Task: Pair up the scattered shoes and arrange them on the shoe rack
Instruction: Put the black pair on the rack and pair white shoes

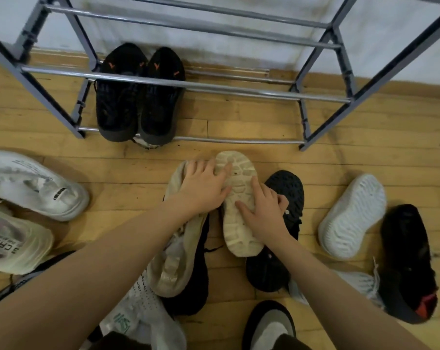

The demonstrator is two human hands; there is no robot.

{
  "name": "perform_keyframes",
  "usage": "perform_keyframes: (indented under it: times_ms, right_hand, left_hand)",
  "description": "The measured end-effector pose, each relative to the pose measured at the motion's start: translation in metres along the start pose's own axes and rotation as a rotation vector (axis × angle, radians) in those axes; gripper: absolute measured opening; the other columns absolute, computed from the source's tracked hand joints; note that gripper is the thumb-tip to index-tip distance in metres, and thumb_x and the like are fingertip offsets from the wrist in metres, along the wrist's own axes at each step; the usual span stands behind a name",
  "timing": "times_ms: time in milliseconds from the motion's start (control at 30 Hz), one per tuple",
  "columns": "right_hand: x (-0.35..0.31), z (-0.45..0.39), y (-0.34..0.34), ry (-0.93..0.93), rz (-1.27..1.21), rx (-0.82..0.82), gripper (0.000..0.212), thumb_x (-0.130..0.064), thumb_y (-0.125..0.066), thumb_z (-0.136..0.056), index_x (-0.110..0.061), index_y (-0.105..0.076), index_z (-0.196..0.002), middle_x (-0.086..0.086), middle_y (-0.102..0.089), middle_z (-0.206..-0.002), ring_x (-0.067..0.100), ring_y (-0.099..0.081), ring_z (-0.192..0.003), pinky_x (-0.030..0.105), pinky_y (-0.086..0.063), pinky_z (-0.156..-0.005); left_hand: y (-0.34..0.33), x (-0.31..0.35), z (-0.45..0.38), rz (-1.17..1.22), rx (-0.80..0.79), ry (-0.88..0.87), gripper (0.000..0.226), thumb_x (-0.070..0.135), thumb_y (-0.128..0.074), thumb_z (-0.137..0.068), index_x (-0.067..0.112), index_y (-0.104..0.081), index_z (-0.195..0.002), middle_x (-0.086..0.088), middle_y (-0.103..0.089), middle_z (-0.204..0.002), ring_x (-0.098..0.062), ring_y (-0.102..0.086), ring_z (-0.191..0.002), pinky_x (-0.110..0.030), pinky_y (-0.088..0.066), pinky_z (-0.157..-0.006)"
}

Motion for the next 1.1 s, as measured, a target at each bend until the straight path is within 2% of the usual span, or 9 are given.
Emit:
perform_keyframes:
  times_ms: [100, 200, 300, 400, 467, 600, 733, 933, 1100]
  right_hand:
    - [-0.005, 0.002, -0.002, 0.080, -0.081, 0.060, 0.071, -0.040, -0.052, -0.092, -0.013, -0.018, -0.148, 0.004, -0.029, -0.151, 0.015, -0.023, -0.138, 0.032, -0.008, -0.104]
    - [-0.017, 0.009, -0.003, 0.194, -0.197, 0.134, 0.063, -0.024, -0.056, -0.091, -0.013, -0.026, -0.145, 0.004, -0.034, -0.148, 0.011, -0.024, -0.137, 0.032, -0.012, -0.102]
    - [-0.020, 0.013, 0.000, 0.298, -0.266, 0.171, 0.059, -0.017, -0.057, -0.087, -0.012, -0.034, -0.141, 0.002, -0.053, -0.132, 0.008, -0.043, -0.116, 0.036, -0.023, -0.097]
    - [-0.025, 0.016, 0.001, 0.340, -0.329, 0.127, 0.055, -0.015, -0.057, -0.089, -0.017, -0.036, -0.140, 0.001, -0.062, -0.116, 0.011, -0.055, -0.104, 0.030, -0.024, -0.095]
    - [-0.031, 0.017, 0.001, 0.365, -0.337, 0.123, 0.052, -0.021, -0.055, -0.092, -0.022, -0.036, -0.140, -0.001, -0.063, -0.113, 0.011, -0.057, -0.103, 0.027, -0.022, -0.092]
    - [-0.038, 0.006, 0.004, 0.281, -0.357, 0.192, 0.045, -0.036, -0.044, -0.094, -0.026, -0.039, -0.137, -0.006, -0.054, -0.128, 0.009, -0.046, -0.117, 0.024, -0.018, -0.090]
    - [-0.029, -0.020, 0.005, 0.087, -0.358, 0.112, 0.047, -0.036, -0.038, -0.098, -0.030, -0.028, -0.144, 0.001, -0.039, -0.144, 0.020, -0.033, -0.131, 0.029, -0.011, -0.097]
    - [-0.041, -0.048, 0.004, 0.089, -0.366, -0.070, 0.060, -0.046, -0.029, -0.098, -0.028, -0.003, -0.149, 0.001, -0.019, -0.155, 0.017, -0.022, -0.139, 0.035, -0.007, -0.106]
    - [-0.056, -0.050, 0.001, 0.103, -0.601, -0.110, 0.065, -0.049, -0.038, -0.095, -0.028, -0.007, -0.149, -0.004, -0.027, -0.152, 0.016, -0.027, -0.139, 0.052, -0.018, -0.114]
  left_hand:
    - [-0.001, -0.005, -0.016, -0.005, -0.048, -0.025, 0.058, 0.053, -0.020, -0.095, 0.034, 0.000, -0.147, -0.015, -0.017, -0.153, -0.036, -0.017, -0.137, -0.048, -0.008, -0.111]
    - [0.001, -0.011, -0.016, 0.097, 0.028, -0.055, 0.054, 0.049, -0.017, -0.097, 0.035, 0.001, -0.146, -0.009, -0.015, -0.155, -0.029, -0.022, -0.138, -0.042, -0.011, -0.109]
    - [0.001, -0.019, -0.006, 0.218, 0.151, -0.054, 0.050, 0.046, -0.017, -0.098, 0.042, 0.000, -0.145, -0.003, -0.016, -0.155, -0.026, -0.027, -0.135, -0.039, -0.016, -0.106]
    - [0.004, -0.030, 0.005, 0.291, 0.186, -0.084, 0.045, 0.045, -0.015, -0.098, 0.042, -0.019, -0.143, 0.002, -0.022, -0.154, -0.019, -0.029, -0.135, -0.033, -0.013, -0.104]
    - [0.009, -0.035, 0.013, 0.323, 0.212, -0.057, 0.051, 0.052, -0.011, -0.093, 0.038, -0.032, -0.138, 0.003, -0.036, -0.148, -0.017, -0.034, -0.132, -0.033, -0.013, -0.103]
    - [0.010, -0.034, 0.024, 0.336, 0.302, 0.059, 0.042, 0.054, -0.039, -0.090, 0.031, -0.041, -0.126, 0.005, -0.055, -0.125, -0.020, -0.048, -0.117, -0.033, -0.017, -0.096]
    - [0.011, -0.036, 0.034, 0.480, 0.339, 0.070, 0.038, 0.044, -0.047, -0.091, 0.030, -0.040, -0.126, 0.012, -0.053, -0.110, -0.018, -0.046, -0.115, -0.028, -0.012, -0.095]
    - [0.009, -0.046, 0.047, 0.541, 0.394, -0.020, 0.063, 0.047, -0.046, -0.086, 0.027, -0.030, -0.144, 0.010, -0.051, -0.122, -0.012, -0.030, -0.123, -0.031, -0.014, -0.096]
    - [0.013, -0.042, 0.049, 0.485, 0.486, -0.077, 0.063, 0.049, -0.046, -0.081, 0.024, -0.040, -0.138, 0.006, -0.054, -0.130, -0.019, -0.037, -0.118, -0.031, -0.018, -0.090]
Point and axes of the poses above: each hand's wrist, its own z-axis away from the middle knuckle, its own y-axis out of the back of the hand, x = y × z, the point moved 1 cm from there along -z, towards the middle knuckle
